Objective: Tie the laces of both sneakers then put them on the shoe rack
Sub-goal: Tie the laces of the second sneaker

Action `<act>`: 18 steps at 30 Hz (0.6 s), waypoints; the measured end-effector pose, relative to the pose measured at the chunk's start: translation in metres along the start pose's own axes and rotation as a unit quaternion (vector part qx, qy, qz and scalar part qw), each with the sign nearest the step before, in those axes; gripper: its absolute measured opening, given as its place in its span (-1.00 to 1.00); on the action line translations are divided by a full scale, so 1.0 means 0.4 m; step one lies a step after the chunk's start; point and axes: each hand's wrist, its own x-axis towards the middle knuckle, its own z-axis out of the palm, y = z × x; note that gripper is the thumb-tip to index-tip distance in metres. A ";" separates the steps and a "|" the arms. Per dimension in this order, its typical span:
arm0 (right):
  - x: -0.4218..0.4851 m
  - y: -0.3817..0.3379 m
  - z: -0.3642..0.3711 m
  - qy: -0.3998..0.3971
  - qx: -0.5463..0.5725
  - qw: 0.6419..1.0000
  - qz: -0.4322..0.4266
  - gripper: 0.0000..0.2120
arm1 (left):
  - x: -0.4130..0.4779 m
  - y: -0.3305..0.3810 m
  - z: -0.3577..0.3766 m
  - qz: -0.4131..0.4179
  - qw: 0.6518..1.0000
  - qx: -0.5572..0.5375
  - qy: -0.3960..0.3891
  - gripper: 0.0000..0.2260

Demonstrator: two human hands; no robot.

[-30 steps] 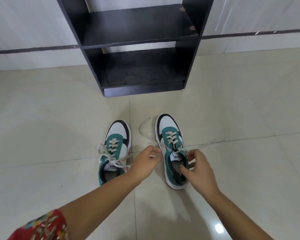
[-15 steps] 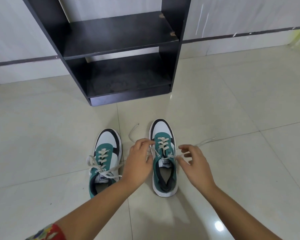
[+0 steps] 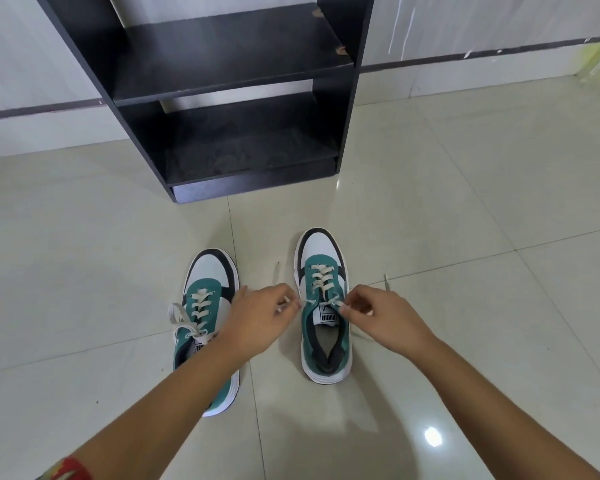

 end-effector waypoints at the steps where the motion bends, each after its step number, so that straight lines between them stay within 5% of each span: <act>1: 0.002 -0.009 0.010 0.004 -0.003 1.000 -0.008 -0.79 | 0.003 0.013 0.005 0.002 0.999 -0.049 -0.004 -0.77; 8: 0.015 -0.017 0.007 0.060 0.058 0.996 0.018 -0.91 | 0.029 -0.004 0.012 0.050 0.995 -0.005 0.087 -0.87; 14: 0.005 0.037 0.007 0.112 0.117 0.982 0.093 -0.88 | 0.009 -0.050 0.013 -0.034 0.989 -0.077 0.122 -0.85; 18: 0.003 0.052 0.016 0.127 0.058 0.984 0.115 -0.83 | 0.001 -0.073 0.026 -0.059 0.990 -0.065 0.112 -0.82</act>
